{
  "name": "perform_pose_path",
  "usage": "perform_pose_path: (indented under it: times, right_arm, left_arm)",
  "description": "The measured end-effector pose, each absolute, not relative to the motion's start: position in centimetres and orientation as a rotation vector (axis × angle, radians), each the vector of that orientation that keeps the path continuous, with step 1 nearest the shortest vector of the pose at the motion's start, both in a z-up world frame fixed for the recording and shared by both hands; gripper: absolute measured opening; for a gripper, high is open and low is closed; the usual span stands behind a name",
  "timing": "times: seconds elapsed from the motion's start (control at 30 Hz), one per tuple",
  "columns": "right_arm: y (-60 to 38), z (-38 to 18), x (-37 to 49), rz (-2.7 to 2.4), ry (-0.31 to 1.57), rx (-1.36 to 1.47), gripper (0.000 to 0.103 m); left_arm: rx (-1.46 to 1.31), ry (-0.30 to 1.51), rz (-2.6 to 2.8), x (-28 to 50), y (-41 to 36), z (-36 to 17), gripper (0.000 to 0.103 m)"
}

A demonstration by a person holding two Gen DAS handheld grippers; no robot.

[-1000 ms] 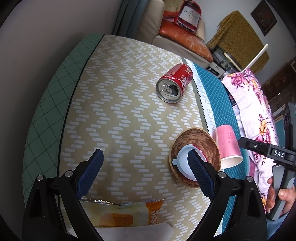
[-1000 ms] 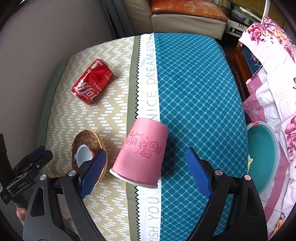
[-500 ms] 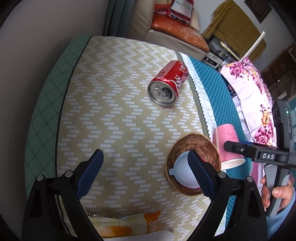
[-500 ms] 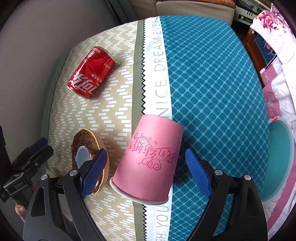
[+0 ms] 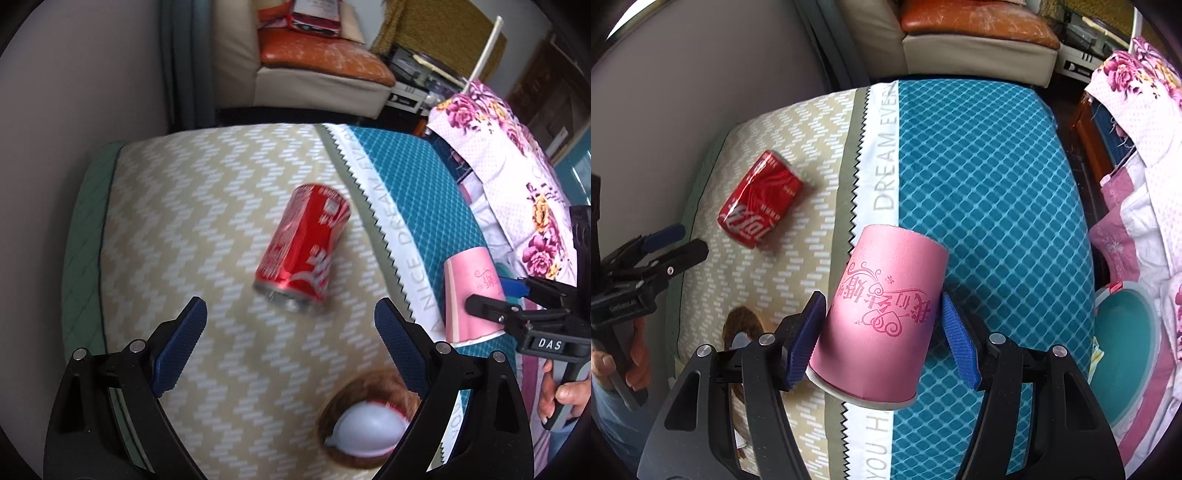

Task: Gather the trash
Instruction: 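Grasp the red Coca-Cola can with the left gripper, then carry the red can and pink cup over the teal bin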

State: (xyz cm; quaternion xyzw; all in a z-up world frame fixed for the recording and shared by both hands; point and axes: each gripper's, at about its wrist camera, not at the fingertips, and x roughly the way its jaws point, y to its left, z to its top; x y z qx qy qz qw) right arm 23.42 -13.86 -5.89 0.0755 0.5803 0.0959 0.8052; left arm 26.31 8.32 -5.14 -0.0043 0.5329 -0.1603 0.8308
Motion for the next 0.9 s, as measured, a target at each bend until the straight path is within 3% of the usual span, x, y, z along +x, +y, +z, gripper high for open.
perform_pose_path:
  times: [0.3,0.37,0.4,0.43,0.9]
  right_arm:
    - [-15.9,-6.2,24.6,0.194,1.233,0.196,0.061]
    - [-16.2,-6.3,24.6,0.2,1.238,0.205,0.061]
    - [-16.3,-6.4,24.6,0.202,1.238,0.208,0.061]
    - [-16.3,-6.5,24.6,0.205,1.239,0.211,0.061]
    - [-17.3,-5.8,22.4,0.21,1.201,0.221,0.061]
  left_arm:
    - [0.026,1.191,-0.341,31.3,6.0,-8.6,0.09]
    - [0.03,1.194,-0.347,31.8,5.8,-9.2,0.076]
    - [0.029,1.2,-0.353,32.0,5.7,-9.4,0.059]
    - [0.021,1.208,-0.359,32.1,5.7,-9.7,0.051]
    - [0.04,1.15,-0.28,28.0,5.0,-7.9,0.05]
